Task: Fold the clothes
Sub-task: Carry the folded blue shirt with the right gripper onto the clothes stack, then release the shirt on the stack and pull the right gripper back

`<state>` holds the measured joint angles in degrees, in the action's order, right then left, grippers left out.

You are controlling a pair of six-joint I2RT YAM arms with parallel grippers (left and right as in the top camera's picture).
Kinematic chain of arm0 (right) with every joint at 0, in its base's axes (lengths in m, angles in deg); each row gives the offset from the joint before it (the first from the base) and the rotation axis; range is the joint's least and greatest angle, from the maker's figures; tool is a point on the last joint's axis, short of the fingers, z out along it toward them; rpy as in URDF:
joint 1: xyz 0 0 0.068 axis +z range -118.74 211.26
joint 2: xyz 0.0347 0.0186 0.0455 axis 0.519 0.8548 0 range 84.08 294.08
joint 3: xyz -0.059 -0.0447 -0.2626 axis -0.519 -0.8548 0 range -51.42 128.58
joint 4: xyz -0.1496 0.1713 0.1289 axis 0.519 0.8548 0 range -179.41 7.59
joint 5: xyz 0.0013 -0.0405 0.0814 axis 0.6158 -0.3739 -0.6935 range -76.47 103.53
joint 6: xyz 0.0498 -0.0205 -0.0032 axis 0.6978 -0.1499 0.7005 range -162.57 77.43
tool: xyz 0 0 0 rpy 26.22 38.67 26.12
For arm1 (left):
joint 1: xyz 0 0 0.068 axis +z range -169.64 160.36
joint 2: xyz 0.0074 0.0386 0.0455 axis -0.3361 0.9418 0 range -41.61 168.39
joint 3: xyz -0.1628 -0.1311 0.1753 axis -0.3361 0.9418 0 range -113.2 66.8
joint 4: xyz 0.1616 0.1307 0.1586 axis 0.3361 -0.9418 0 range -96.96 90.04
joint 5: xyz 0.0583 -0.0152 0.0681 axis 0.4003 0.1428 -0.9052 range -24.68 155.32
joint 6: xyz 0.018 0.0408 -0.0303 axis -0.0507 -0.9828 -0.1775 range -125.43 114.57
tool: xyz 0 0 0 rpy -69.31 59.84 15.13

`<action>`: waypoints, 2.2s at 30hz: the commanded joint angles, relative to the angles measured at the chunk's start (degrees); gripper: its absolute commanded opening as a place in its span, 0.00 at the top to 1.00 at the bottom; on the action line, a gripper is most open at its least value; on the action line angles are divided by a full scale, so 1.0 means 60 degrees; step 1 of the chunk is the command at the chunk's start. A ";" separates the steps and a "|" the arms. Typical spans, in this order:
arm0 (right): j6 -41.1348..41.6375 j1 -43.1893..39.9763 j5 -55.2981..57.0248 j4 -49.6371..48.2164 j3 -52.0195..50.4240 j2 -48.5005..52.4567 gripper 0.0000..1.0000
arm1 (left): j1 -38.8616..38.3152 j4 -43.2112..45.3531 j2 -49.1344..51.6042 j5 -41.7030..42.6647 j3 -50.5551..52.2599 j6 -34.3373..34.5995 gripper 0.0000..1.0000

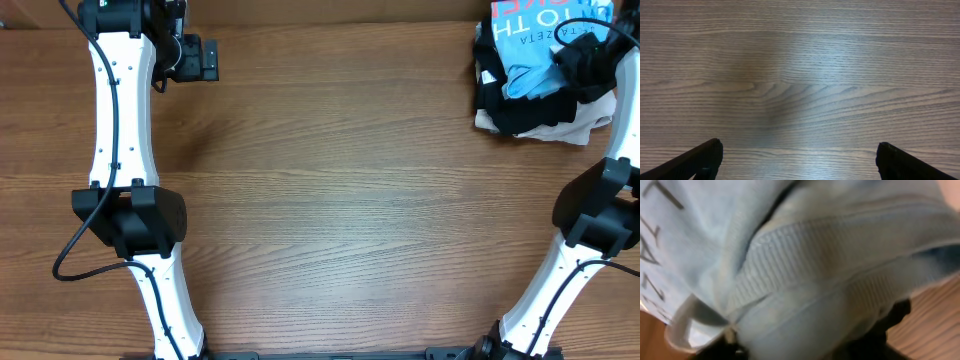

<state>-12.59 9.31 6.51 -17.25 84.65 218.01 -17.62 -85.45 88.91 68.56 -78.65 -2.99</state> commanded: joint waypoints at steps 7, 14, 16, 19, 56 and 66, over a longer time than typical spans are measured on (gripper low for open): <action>-0.1858 -0.0149 -0.0342 0.0335 0.0157 -0.2069 0.26 | 0.0033 0.0051 -0.0087 0.0208 -0.0153 -0.0157 0.00; -0.3049 0.0182 0.0160 -0.0430 0.0153 -0.2980 0.25 | 0.0033 0.0175 -0.0087 0.0208 -0.0153 -0.0157 0.00; -0.3523 0.0306 0.0565 -0.1071 0.0135 -0.2823 0.24 | 0.0033 0.0240 -0.0087 0.0208 -0.0153 -0.0153 0.00; -0.3865 0.0353 0.0903 -0.2171 0.0135 -0.2262 0.21 | 0.0033 0.0262 -0.0087 0.0211 -0.0153 -0.0109 0.00; -0.4007 0.0382 0.1162 -0.1472 0.3177 -0.3038 0.00 | 0.0033 0.0255 -0.0087 0.0204 -0.0153 -0.0120 0.00; -0.4007 0.0382 0.1162 -0.1490 0.3184 -0.5056 0.00 | 0.0033 0.0255 -0.0087 0.0200 -0.0153 -0.0120 0.00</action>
<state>-36.43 11.43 12.91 -26.93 105.69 183.78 -17.62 -84.12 88.91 69.37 -78.65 -2.99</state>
